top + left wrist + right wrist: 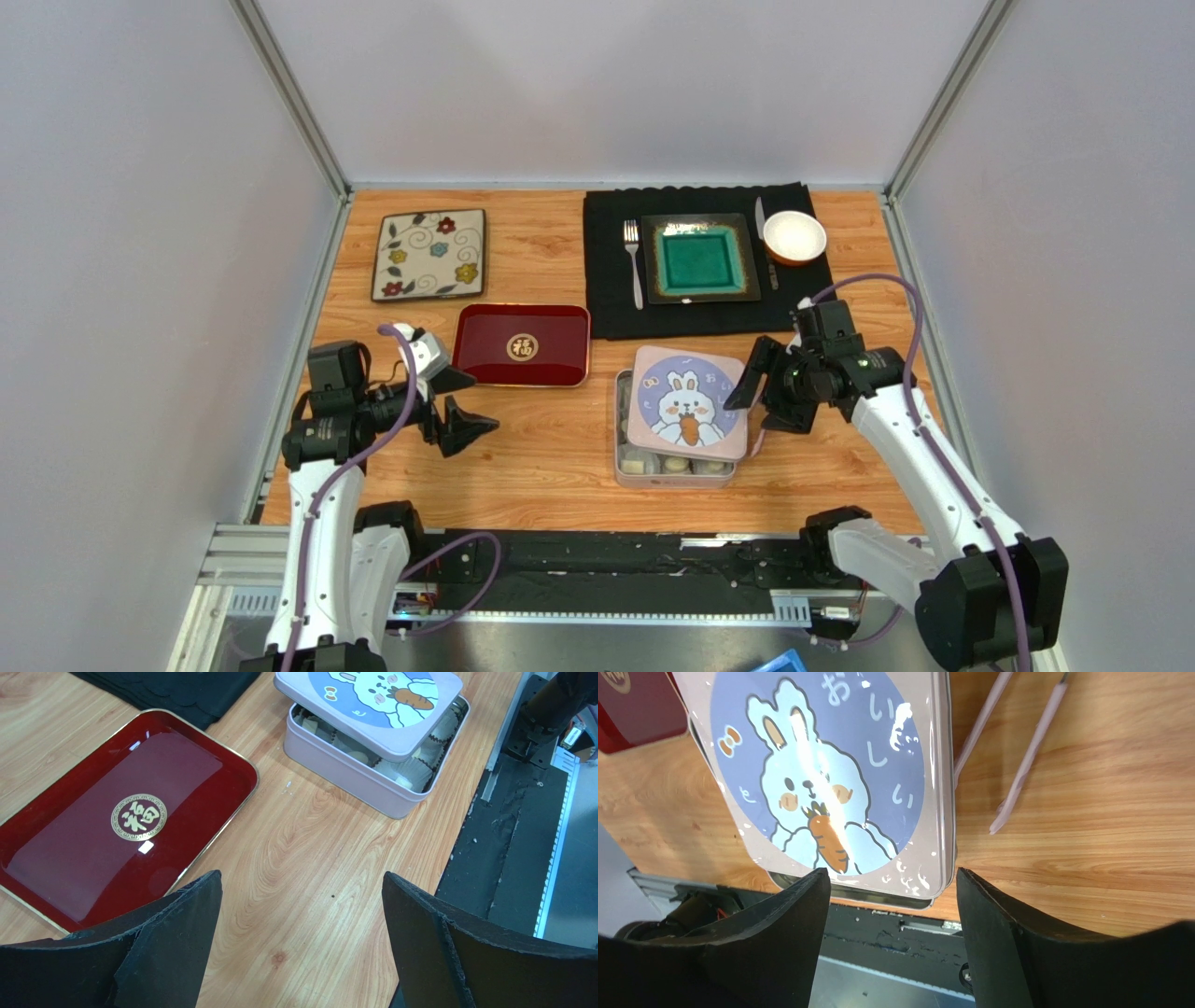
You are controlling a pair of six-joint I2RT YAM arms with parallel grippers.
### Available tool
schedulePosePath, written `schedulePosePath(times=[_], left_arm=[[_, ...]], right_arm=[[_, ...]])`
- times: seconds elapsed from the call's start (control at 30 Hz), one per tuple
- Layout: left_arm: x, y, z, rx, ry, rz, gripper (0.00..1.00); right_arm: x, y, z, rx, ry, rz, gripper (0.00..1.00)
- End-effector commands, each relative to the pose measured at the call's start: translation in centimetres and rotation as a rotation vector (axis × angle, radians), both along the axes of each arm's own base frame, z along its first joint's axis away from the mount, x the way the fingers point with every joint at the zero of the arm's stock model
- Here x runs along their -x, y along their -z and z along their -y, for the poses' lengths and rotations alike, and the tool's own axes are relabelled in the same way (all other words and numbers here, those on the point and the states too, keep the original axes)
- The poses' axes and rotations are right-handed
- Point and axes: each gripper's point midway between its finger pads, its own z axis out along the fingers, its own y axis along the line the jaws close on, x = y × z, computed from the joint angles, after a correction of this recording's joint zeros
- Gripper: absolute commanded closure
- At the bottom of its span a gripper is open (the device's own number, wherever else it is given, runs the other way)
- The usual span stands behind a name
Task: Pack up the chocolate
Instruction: Close the box lid on the packing box, then adjust the box lid on the packing box.
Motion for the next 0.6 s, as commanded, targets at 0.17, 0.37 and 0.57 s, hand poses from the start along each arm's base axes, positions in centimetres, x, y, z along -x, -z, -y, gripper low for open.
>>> schedulePosePath(times=[0.17,0.37,0.57], left_arm=[[-0.2,-2.3,0.3,0.023,0.023,0.054,0.09],[0.1,-2.3,0.4,0.024,0.029,0.05,0.09],[-0.1,-2.4,0.3,0.015,0.027,0.064,0.09]], right_arm=[[-4.8,0.0,4.3,0.21,0.132,0.074,0.31],[-9.6,0.0,6.8,0.252,0.272,0.132,0.55],[-12.4,-0.2,8.2,0.276,0.348,0.15,0.85]])
